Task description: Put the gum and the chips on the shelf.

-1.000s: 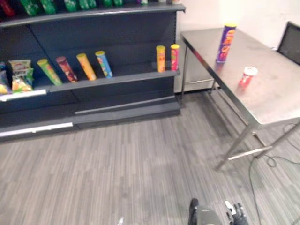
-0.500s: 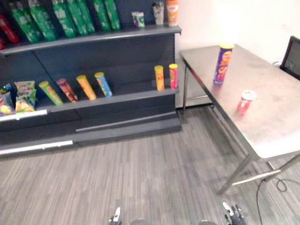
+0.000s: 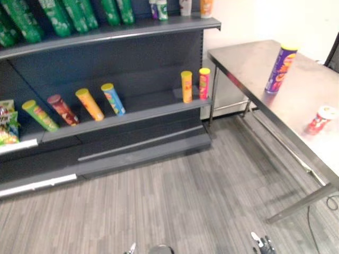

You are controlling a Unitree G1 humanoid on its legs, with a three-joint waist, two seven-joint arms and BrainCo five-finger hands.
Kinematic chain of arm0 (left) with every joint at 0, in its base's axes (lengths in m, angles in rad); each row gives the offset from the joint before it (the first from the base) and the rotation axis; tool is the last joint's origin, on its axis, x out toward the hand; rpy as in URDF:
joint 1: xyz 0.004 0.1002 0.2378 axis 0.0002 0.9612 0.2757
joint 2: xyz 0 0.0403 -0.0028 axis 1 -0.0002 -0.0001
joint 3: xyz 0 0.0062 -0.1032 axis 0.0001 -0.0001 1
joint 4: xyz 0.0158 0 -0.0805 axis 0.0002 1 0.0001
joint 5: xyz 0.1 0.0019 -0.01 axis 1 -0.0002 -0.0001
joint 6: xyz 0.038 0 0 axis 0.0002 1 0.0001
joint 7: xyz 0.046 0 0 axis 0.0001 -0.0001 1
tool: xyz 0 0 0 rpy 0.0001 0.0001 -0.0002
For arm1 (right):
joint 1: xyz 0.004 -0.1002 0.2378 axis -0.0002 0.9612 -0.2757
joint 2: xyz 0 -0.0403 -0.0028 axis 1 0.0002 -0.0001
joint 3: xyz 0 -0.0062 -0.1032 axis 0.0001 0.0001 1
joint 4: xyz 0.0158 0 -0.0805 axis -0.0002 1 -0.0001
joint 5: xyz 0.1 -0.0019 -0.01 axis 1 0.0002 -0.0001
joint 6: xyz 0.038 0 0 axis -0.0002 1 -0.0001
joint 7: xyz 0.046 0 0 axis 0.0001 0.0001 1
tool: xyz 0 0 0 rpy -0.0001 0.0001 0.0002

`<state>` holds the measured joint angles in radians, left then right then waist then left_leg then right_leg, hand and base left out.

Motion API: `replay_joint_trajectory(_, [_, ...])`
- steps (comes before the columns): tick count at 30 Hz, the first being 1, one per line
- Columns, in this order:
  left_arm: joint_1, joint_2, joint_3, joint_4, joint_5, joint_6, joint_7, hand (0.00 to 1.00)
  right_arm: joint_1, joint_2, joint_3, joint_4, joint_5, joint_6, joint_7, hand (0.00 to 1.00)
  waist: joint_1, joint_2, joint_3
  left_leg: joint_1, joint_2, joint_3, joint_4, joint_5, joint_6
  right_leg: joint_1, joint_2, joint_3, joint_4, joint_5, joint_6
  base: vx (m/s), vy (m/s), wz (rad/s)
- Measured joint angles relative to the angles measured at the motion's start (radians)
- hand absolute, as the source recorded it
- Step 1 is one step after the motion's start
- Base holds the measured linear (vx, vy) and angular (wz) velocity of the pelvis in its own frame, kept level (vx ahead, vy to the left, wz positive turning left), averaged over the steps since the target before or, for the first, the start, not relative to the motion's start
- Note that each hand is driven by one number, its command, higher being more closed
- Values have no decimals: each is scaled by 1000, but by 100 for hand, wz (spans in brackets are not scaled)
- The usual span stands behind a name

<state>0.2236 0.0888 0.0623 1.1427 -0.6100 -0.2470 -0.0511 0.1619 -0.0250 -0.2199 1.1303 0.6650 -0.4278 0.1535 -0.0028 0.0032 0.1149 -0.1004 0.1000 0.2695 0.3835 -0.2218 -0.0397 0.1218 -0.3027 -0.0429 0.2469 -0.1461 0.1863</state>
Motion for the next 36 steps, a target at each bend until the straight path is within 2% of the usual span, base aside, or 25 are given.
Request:
replay_joint_trajectory(1, [-3, 4, -18, 4, 2, 10, 0, 0, 0, 1, -7, 7, 0, -1, -5, 0, 1, 5, -3, 22, -13, -2, -21, -4, 8, -16, -7, 5, 41, 23, -1, 245, 206, -8])
replay_joint_trajectory(2, [-3, 6, -32, 8, 6, 12, 0, 0, 1, 0, -10, 10, 1, -4, -17, 0, 2, 7, -6, 56, -35, -1, -66, -9, 17, -74, -22, 29, 161, 46, -18, 291, 275, 2])
replay_joint_trajectory(3, [-3, 15, -40, 9, 18, 14, 1, 0, 5, 3, -10, 8, 1, -20, -31, 0, 0, 1, -6, 104, -65, -1, -119, -7, 29, -169, -53, 47, 355, 109, -84, 224, 219, 12])
replay_joint_trajectory(5, [-4, 22, -59, 4, 45, 17, 1, 0, 16, 4, -14, 3, 4, -25, -38, 0, -5, -2, -5, 157, -94, -5, -162, -4, 53, -220, -89, 34, 492, 202, -138, 198, 169, 25])
replay_joint_trajectory(6, [-1, 25, -62, -2, 55, 19, 1, 0, 19, 5, -17, 3, 8, -29, -39, 0, -12, 13, -6, 191, -98, -5, -186, -11, 70, -246, -102, 9, 576, 183, -134, 166, 126, 15])
replay_joint_trajectory(7, [0, 25, -62, -2, 68, 19, 2, 0, 16, 5, -16, 1, 8, -30, -39, 0, -13, 9, -1, 202, -96, -4, -197, -12, 72, -262, -102, -10, 603, 144, -135, 169, 86, -1])
replay_joint_trajectory(8, [-2, 26, -63, -4, 82, 26, 4, 0, 6, 5, -7, -18, 12, -31, -37, 0, -15, 20, 1, 241, -83, -1, -223, -12, 72, -282, -83, -70, 629, 56, -130, 166, 42, -16])
replay_joint_trajectory(9, [0, 26, -64, -9, 83, 35, 7, 0, -2, 5, -5, -24, 12, -38, -33, 0, -17, 22, 4, 268, -64, 10, -240, -12, 71, -295, -50, -131, 604, -6, -114, 190, 15, -22])
replay_joint_trajectory(11, [1, 27, -63, -10, 83, 40, 12, 0, -14, 5, 4, -30, 12, -43, -33, 0, -16, 20, 9, 300, -32, 29, -254, -11, 69, -295, 4, -197, 486, -35, -114, 138, -44, -25])
replay_joint_trajectory(13, [1, 35, -63, -10, 83, 42, 15, 0, -23, 7, 22, -44, 16, -52, -31, 0, -13, 4, 15, 331, -22, 47, -275, -11, 50, -293, 39, -237, 302, -3, -96, 130, -105, -27])
replay_joint_trajectory(14, [-3, 49, -55, -16, 84, 41, 16, 0, -23, 13, 34, -51, 24, -63, -24, 0, -7, -29, 24, 339, -36, 54, -282, -16, 24, -290, 47, -258, 191, 80, -115, 155, -163, -40])
replay_joint_trajectory(15, [-9, 46, -53, -15, 83, 43, 19, 0, -27, 9, 34, -53, 31, -63, -18, 0, 2, -30, 26, 351, -30, 57, -289, -18, 19, -279, 56, -264, 172, 70, -120, 147, -164, -60])
replay_joint_trajectory(16, [-10, 33, -54, -9, 85, 42, 22, 0, -43, 2, 34, -54, 46, -67, -12, 0, 4, -9, 33, 352, -9, 80, -299, -13, 7, -273, 84, -272, 142, 72, -122, 109, -145, -54])
replay_joint_trajectory(18, [-15, 25, -54, -9, 86, 42, 24, 0, -46, 2, 34, -53, 49, -68, -11, 0, 0, 3, 48, 372, 4, 99, -329, -5, -9, -268, 110, -287, 119, 71, -123, 101, -105, -34])
replay_joint_trajectory(20, [-18, 18, -55, -9, 85, 43, 26, 0, -36, -3, 43, -53, 48, -61, -12, 0, 1, 5, 55, 389, 15, 115, -336, -6, -30, -254, 127, -299, 103, 69, -126, 43, -63, -20])
replay_joint_trajectory(24, [-18, 25, -55, -20, 81, 46, 25, 0, -30, -1, 92, -54, 40, -56, -11, 0, 6, -10, 57, 396, 18, 149, -342, -14, -40, -228, 132, -326, 33, 82, -127, -70, 5, -12])
replay_joint_trajectory(28, [-17, 30, -55, -31, 77, 54, 24, 0, -18, -1, 108, -54, 39, -55, -12, 0, 9, -9, 54, 380, 19, 162, -343, -14, -39, -220, 127, -369, -18, 107, -121, -49, 38, -10])
replay_joint_trajectory(33, [-20, 35, -61, -30, 79, 63, 25, 0, 6, -1, 111, -54, 40, -54, -24, 0, 5, -5, 53, 382, 29, 178, -345, -20, -49, -236, 134, -374, -5, 111, -127, 63, -1, -7])
replay_joint_trajectory(36, [-25, 38, -66, -27, 80, 64, 25, 0, -2, -2, 110, -54, 40, -54, -38, 0, 5, -6, 54, 383, 31, 206, -341, -24, -56, -274, 129, -384, 49, 100, -144, 83, -36, -27])
